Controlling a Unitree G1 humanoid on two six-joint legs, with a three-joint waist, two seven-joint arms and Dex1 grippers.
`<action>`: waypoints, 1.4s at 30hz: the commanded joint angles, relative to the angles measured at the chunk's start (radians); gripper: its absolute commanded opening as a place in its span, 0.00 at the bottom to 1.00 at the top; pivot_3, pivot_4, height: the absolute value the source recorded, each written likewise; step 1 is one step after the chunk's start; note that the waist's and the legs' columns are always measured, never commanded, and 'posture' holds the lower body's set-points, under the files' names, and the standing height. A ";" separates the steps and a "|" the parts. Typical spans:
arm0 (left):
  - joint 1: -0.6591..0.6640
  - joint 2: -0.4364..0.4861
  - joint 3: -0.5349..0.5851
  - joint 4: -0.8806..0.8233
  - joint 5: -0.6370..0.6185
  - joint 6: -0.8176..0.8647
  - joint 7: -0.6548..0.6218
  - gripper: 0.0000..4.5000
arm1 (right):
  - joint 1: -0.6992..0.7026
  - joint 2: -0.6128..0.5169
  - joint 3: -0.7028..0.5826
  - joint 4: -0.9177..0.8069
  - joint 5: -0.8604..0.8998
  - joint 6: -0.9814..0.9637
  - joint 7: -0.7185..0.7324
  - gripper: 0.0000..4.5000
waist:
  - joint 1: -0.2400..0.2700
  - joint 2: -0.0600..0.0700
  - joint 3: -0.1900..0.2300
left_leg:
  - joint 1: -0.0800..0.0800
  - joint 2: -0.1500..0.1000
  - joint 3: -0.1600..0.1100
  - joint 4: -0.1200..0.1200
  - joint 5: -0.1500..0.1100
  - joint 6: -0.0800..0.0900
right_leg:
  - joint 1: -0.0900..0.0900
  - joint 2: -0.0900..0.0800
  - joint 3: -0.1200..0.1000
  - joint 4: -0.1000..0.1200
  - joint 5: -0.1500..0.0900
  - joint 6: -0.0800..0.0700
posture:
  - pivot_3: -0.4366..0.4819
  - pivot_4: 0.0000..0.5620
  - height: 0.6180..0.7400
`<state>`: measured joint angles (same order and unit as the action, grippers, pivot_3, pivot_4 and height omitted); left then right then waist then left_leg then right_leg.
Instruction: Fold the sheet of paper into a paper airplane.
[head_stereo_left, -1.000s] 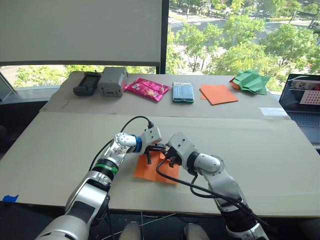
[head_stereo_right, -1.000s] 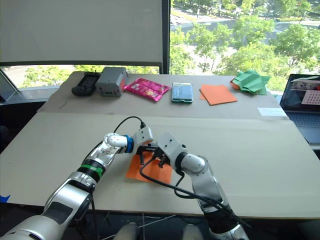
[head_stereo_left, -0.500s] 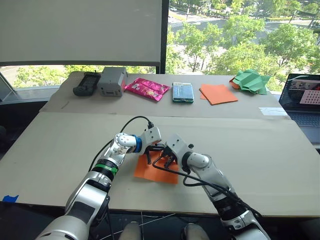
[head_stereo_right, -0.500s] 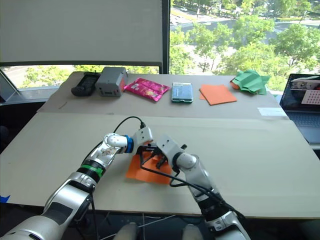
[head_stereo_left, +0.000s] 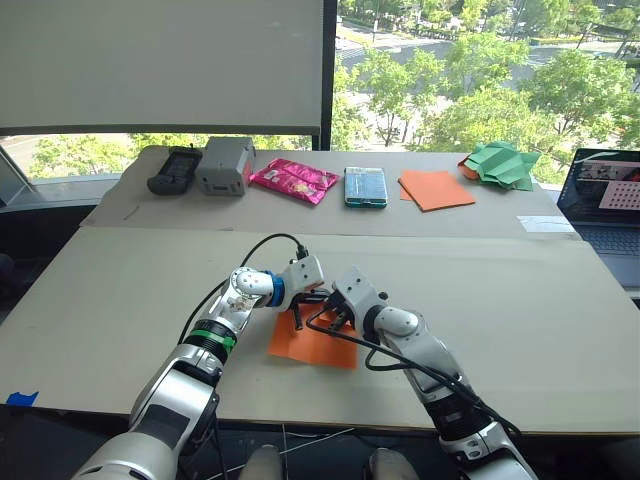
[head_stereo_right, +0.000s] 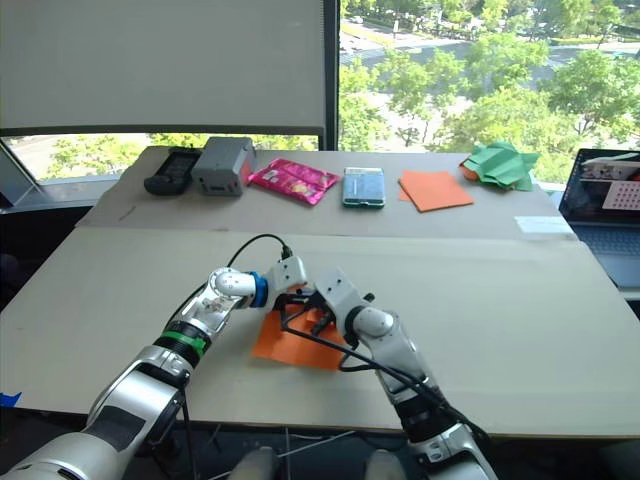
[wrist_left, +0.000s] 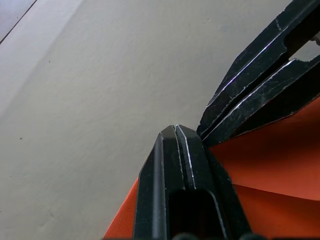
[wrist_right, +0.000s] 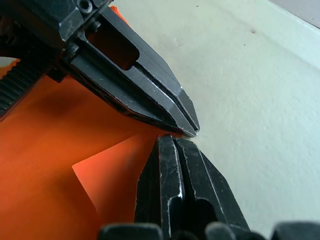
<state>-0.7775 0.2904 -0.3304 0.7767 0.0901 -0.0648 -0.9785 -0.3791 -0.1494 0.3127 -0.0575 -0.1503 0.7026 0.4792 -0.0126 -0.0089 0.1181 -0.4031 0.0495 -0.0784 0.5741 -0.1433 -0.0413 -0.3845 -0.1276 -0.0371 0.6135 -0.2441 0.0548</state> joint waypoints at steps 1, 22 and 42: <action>0.025 0.019 -0.023 0.030 0.044 0.013 -0.007 0.00 | 0.062 -0.034 0.021 0.011 0.010 0.070 0.014 0.00 | 0.000 0.000 -0.002 | 0.000 0.000 0.000 0.000 0.000 0.000 | 0.000 0.000 0.000 0.000 0.000 0.000 | 0.48 0.27 0.69; 0.018 0.018 -0.026 0.044 0.045 0.004 -0.012 0.00 | 0.270 -0.135 0.037 -0.207 0.046 0.184 0.000 0.00 | 0.001 -0.006 -0.008 | 0.000 0.000 0.000 0.000 -0.005 -0.007 | 0.000 0.000 0.000 -0.001 -0.002 0.000 | 0.48 0.27 0.69; -0.002 0.025 0.001 0.020 0.027 0.003 -0.013 0.00 | 0.274 -0.147 -0.127 -0.488 0.241 0.050 0.053 0.00 | 0.003 -0.008 -0.002 | -0.003 0.000 0.000 0.000 -0.006 -0.009 | -0.002 -0.001 -0.001 -0.002 -0.002 0.000 | 0.48 0.27 0.69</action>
<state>-0.7842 0.2961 -0.3252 0.7865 0.0931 -0.0867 -0.9927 -0.0916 -0.2923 0.2239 -0.4549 0.0304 0.8026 0.4932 -0.0097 -0.0171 0.1158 -0.4063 0.0497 -0.0784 0.5741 -0.1492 -0.0506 -0.3865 -0.1286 -0.0380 0.6113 -0.2464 0.0552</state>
